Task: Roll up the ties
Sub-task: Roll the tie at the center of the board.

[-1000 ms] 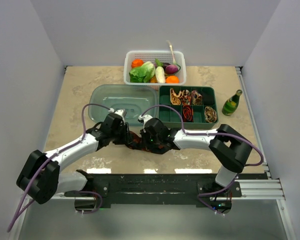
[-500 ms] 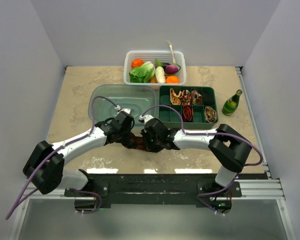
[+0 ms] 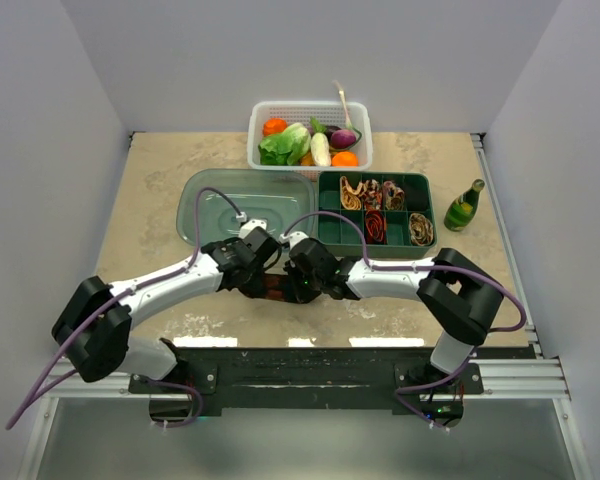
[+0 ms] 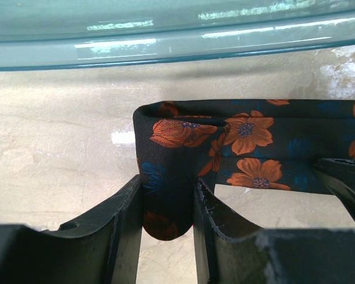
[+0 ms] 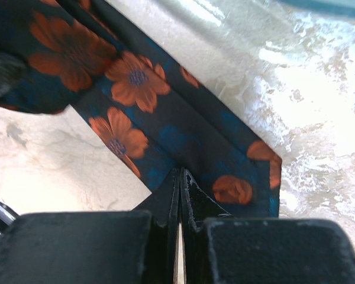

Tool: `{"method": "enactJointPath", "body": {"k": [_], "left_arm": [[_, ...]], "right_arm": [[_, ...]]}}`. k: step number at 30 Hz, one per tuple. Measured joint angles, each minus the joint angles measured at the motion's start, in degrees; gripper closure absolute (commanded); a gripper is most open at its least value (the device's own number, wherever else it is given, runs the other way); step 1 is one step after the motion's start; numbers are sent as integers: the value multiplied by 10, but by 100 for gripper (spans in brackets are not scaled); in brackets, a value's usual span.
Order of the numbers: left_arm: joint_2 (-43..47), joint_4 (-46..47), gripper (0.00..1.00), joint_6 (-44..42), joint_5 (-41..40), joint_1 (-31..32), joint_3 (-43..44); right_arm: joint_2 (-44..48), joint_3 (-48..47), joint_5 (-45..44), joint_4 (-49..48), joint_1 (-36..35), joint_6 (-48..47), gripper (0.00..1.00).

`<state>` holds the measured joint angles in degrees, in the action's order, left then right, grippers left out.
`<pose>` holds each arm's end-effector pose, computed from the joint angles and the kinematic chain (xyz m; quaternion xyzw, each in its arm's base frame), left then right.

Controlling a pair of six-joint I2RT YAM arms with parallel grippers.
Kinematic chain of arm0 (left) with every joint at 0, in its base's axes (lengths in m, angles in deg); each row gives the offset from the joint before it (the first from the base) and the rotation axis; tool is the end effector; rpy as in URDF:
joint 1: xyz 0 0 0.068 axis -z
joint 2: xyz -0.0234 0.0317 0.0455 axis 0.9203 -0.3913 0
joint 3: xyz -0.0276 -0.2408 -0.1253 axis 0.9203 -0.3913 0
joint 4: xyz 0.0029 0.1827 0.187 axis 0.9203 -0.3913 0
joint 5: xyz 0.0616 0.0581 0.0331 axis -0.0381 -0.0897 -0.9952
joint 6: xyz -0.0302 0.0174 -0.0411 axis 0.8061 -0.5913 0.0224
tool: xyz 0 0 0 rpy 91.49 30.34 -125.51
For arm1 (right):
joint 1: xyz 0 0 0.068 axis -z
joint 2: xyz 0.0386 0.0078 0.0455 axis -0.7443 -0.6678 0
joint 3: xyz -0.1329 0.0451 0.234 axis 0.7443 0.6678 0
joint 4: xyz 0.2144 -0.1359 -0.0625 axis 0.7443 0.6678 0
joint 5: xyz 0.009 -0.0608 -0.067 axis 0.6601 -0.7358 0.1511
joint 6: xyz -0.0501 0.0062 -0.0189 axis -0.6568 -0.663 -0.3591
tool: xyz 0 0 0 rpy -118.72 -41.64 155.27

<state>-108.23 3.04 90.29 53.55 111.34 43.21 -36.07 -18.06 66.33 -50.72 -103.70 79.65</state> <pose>0.1923 -0.1686 0.2004 0.0305 0.9612 0.0273 0.2726 0.1957 0.2834 0.1576 -0.2402 0.9039 0.2137 0.2821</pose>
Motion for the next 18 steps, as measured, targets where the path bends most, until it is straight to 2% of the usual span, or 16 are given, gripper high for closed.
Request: {"method": "enactJointPath", "body": {"k": [8,18], "left_arm": [[41,-3,96,9,-9,0,0],[29,-4,96,14,-9,0,-2]], "right_arm": [[0,8,26,1,-1,-16,100],[21,31,77,6,-13,-28,100]]}}
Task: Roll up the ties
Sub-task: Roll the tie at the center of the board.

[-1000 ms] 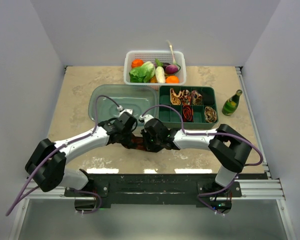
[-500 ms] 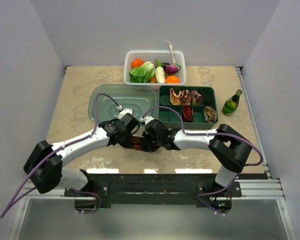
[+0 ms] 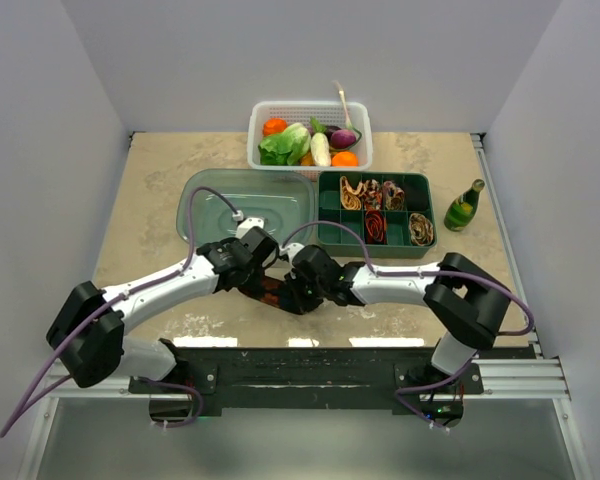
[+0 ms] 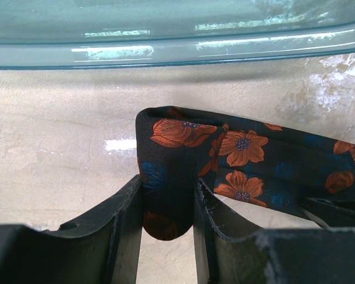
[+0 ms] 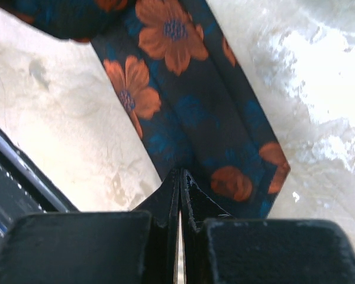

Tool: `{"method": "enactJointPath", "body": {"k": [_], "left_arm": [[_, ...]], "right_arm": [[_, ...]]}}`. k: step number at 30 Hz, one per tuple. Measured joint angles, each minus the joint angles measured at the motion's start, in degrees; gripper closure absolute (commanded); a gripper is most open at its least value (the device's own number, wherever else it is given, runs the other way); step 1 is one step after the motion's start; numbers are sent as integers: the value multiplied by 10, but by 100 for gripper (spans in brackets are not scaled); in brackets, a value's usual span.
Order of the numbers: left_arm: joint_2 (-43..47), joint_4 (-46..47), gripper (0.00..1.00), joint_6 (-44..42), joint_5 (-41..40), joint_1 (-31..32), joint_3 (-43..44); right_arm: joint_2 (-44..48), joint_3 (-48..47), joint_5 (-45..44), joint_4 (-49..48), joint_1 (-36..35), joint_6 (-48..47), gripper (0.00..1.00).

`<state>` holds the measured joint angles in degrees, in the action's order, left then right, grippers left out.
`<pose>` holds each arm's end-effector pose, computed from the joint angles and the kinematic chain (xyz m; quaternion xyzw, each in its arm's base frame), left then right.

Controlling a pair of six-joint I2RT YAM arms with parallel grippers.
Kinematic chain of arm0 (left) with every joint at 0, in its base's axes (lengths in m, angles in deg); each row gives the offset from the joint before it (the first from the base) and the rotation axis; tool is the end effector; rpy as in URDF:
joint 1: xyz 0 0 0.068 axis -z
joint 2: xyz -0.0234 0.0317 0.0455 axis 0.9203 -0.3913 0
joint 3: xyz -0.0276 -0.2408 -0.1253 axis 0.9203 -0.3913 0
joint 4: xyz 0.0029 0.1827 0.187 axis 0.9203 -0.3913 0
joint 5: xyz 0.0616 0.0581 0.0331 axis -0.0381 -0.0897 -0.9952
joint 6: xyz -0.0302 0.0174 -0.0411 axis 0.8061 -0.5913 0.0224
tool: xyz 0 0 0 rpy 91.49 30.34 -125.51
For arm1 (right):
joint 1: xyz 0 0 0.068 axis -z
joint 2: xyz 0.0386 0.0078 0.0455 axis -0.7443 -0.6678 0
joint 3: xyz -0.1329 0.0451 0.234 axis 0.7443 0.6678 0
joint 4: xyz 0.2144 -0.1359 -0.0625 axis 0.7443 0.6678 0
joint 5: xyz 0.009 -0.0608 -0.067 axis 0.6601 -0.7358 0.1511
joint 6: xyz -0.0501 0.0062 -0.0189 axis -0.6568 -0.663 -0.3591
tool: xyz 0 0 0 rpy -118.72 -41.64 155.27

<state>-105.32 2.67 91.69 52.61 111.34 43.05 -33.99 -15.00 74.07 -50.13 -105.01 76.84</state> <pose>0.1885 -0.1641 0.2113 0.0126 0.9561 0.0164 0.2923 0.1774 0.2785 0.1533 -0.2959 0.8915 0.2505 0.2344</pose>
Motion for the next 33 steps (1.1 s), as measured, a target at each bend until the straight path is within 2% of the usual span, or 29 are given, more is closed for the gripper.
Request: {"method": "enactJointPath", "body": {"k": [7,16,24,33], "left_arm": [[-6,-4,97,-3,-4,0,-1],[-33,-9,100,-6,-26,13,-2],[-87,-58,100,12,-88,50,40],[-199,-140,100,51,-177,116,111]], "right_arm": [[47,2,-41,41,-1,4,100],[163,4,-113,48,21,24,100],[165,52,-107,47,80,38,100],[160,66,-98,38,89,47,100]]}}
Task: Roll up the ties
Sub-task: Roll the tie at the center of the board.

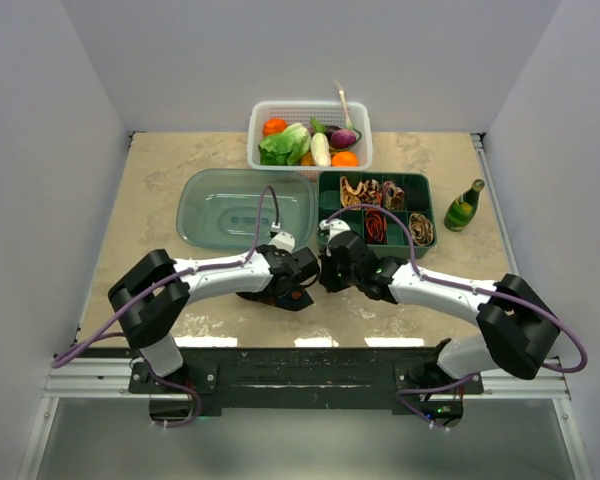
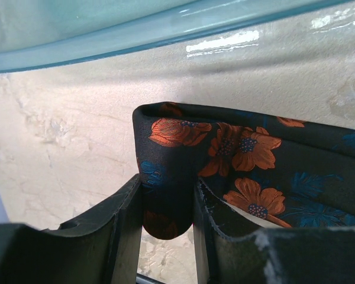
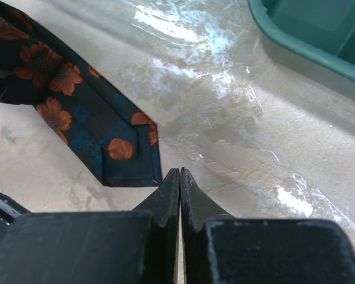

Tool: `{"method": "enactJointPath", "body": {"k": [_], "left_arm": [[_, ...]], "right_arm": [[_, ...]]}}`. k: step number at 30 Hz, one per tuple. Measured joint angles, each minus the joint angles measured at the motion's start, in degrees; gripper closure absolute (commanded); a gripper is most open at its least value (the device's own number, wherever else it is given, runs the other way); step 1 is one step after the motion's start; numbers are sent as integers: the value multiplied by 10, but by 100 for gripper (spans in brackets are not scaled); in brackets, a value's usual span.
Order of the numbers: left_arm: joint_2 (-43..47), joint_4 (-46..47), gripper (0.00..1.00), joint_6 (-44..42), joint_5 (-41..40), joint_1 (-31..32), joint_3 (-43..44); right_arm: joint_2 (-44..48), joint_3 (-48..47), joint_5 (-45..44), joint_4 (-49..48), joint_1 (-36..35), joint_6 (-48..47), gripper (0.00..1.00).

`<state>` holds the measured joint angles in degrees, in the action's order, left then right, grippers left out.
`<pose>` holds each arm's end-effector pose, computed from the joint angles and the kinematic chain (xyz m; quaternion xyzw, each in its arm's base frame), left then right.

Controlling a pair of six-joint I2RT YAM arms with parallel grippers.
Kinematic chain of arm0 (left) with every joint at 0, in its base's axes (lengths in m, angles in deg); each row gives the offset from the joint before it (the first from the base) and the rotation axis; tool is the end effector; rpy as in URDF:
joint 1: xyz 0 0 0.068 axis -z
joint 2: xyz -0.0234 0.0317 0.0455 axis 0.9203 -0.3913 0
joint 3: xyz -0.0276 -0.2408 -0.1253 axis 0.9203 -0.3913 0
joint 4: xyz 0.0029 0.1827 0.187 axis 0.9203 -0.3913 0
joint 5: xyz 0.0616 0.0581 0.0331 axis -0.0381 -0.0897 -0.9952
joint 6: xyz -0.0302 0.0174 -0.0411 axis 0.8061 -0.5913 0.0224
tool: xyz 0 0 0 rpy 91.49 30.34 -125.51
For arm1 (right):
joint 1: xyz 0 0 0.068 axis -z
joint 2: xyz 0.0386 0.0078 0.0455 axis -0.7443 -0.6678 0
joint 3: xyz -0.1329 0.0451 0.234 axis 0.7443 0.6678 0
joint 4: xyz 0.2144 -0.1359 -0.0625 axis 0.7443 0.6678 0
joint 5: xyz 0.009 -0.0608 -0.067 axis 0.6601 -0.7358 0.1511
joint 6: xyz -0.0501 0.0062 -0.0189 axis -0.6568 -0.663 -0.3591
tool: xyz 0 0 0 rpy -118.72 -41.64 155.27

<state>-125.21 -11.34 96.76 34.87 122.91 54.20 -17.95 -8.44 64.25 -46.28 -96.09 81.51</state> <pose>0.1804 -0.2246 0.1760 0.1025 0.9283 0.2203 0.2814 0.1924 0.2095 0.1951 -0.1547 0.9087 0.2061 0.3285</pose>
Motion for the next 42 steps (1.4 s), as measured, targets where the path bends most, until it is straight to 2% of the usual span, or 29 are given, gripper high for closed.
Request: {"method": "enactJointPath", "body": {"k": [6,10,24,25,29,33,37,38,42], "left_arm": [[-5,4,96,-10,1,10,3],[-5,10,100,-19,10,16,7],[-58,-14,100,-12,-3,59,55],[-60,-14,98,-12,-3,60,56],[-68,-9,80,-13,-2,68,59],[-68,-1,70,-16,4,76,59],[-66,13,57,-17,14,85,58],[-64,17,50,-18,17,87,58],[-61,28,41,-16,38,89,58]], "right_arm": [[0,16,7,-5,7,4,100],[0,19,10,-9,8,6,100],[-1,19,10,-14,12,7,100],[-1,20,10,-14,12,7,100],[-1,21,10,-14,15,8,100],[-1,27,10,-13,16,9,100],[-1,29,10,-14,16,9,100],[-1,29,10,-14,16,9,100],[0,29,11,-14,16,10,100]]}}
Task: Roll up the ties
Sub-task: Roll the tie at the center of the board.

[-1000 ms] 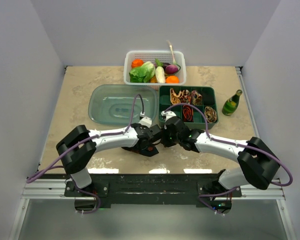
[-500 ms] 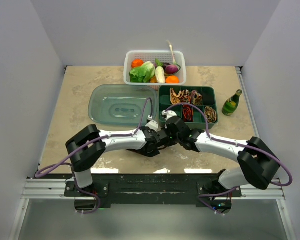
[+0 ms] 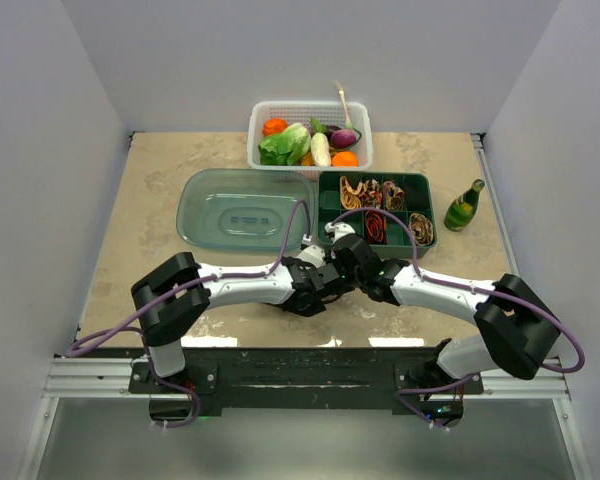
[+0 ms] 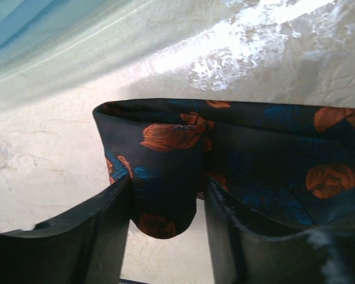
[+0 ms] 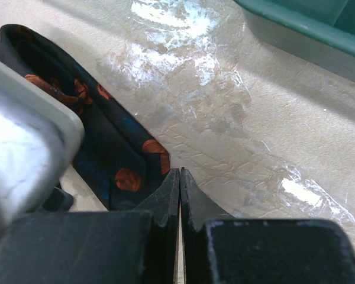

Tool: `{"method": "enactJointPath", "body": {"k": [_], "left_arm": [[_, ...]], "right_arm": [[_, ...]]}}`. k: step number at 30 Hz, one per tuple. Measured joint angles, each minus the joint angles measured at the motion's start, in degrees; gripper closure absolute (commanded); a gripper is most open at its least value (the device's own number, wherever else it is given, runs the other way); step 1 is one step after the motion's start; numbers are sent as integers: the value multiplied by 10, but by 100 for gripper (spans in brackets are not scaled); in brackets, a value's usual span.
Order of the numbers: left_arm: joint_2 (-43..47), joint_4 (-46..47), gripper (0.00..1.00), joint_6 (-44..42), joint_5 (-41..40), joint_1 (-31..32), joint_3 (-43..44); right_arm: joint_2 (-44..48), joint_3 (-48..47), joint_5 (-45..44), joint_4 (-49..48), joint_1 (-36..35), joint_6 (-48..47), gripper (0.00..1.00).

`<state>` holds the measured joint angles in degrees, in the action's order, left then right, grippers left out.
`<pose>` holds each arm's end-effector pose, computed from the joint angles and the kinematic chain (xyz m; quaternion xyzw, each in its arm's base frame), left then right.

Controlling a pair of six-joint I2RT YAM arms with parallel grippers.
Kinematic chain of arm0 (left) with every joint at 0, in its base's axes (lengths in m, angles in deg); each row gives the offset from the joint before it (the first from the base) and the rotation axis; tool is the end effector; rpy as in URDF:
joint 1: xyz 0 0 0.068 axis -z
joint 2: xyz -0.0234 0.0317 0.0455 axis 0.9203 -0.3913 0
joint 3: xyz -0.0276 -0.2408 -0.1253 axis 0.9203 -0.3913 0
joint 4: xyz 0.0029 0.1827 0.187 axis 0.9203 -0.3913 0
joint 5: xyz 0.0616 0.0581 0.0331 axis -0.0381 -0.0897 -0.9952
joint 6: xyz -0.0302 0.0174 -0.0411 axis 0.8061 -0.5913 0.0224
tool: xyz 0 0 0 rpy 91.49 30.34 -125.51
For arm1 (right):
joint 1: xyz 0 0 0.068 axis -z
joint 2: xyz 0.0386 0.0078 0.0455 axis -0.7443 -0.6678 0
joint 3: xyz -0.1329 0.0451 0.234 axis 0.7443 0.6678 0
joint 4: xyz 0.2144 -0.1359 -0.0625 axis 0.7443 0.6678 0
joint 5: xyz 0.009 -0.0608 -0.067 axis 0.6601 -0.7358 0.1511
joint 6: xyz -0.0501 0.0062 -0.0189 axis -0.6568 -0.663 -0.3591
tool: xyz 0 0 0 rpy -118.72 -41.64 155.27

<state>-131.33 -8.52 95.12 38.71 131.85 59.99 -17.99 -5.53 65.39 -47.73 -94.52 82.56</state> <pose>0.1551 -0.2794 0.1685 0.1836 0.9269 0.1663 0.2821 0.1924 0.1993 0.1813 -0.1389 0.9165 0.2046 0.3144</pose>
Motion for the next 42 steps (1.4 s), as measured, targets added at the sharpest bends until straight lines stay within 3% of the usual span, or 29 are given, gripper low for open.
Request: {"method": "enactJointPath", "body": {"k": [10,23,28,42], "left_arm": [[16,24,35,0,23,5,-15],[71,123,34,1,95,15,-52],[76,125,22,7,94,9,-54],[227,160,12,8,113,-88,-113]], "right_arm": [[2,0,0,-3,4,2,100],[73,27,5,-17,7,0,100],[73,28,14,-18,7,-5,100],[72,27,83,-68,5,-24,100]]}}
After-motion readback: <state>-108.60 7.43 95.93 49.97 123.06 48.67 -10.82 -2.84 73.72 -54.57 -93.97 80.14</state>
